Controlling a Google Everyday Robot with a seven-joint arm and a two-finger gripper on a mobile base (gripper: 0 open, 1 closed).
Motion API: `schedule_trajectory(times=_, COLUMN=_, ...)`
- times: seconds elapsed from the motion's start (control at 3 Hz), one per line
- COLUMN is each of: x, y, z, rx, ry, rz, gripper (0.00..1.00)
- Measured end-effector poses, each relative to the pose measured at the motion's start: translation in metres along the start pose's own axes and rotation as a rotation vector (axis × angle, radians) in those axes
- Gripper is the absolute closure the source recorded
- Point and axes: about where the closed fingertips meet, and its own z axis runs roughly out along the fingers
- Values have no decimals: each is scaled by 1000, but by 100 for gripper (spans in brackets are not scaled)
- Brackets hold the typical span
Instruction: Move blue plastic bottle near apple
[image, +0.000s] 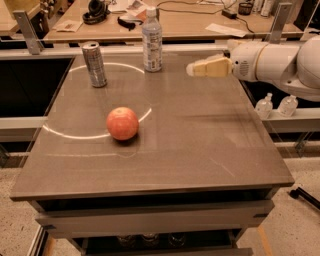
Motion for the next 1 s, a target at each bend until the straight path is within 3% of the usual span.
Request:
schedule_trajectory(times=0.33, x=-27, y=-41, z=26, rx=142, ry=-58, rz=-12, gripper=0)
schedule_trajectory(times=0.67, x=-34, y=-77, z=52, rx=190, ry=-80, rz=35, gripper=0)
schedule_trajectory(times=1.0, x=-37, y=-92, z=80, rx=140, ry=-68, rz=47, gripper=0)
